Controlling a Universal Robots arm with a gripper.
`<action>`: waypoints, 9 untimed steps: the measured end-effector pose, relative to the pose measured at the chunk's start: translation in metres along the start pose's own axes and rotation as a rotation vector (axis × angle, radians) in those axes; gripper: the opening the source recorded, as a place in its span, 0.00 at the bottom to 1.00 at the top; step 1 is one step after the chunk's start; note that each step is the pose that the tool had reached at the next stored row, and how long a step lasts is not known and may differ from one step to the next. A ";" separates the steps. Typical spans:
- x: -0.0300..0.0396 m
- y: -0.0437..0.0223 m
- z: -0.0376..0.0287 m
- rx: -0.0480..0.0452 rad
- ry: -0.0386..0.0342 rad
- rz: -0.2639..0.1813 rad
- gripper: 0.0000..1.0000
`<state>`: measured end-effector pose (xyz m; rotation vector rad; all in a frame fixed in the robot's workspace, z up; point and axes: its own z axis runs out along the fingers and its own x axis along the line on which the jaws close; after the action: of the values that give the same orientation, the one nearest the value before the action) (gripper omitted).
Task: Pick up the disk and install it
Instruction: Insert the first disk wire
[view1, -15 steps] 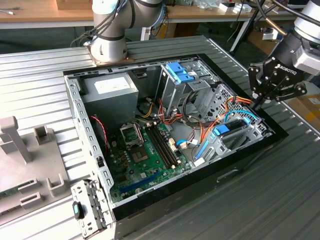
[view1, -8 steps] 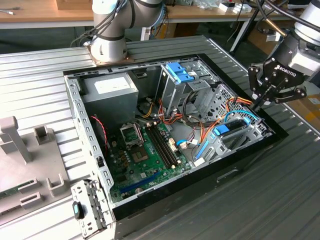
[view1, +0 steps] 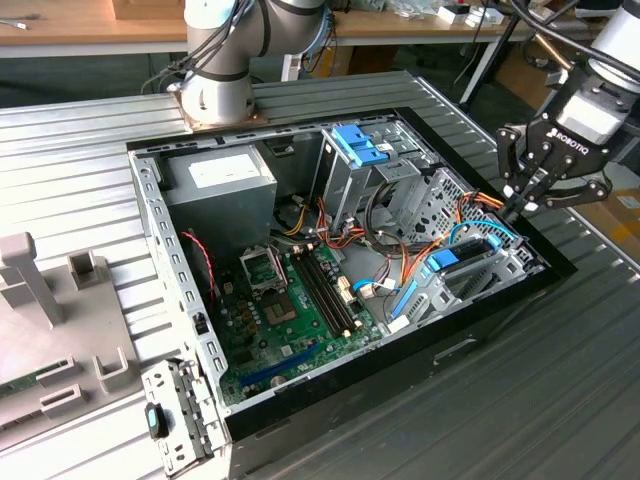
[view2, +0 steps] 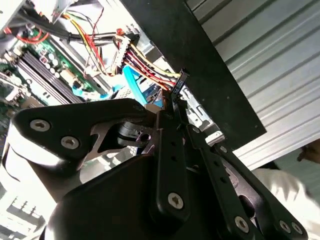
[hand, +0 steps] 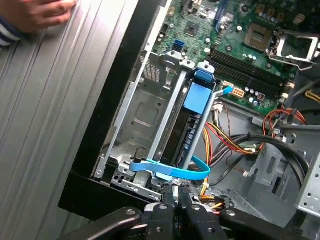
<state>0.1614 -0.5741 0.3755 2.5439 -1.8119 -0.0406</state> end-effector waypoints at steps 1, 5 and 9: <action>0.0000 0.0000 0.0001 0.0003 -0.0009 0.034 0.16; 0.0108 0.0037 0.0002 0.0008 -0.0024 0.053 0.16; 0.0165 0.0061 0.0002 0.0011 -0.0033 0.054 0.16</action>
<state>0.1610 -0.5917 0.3753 2.4954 -1.8816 -0.0430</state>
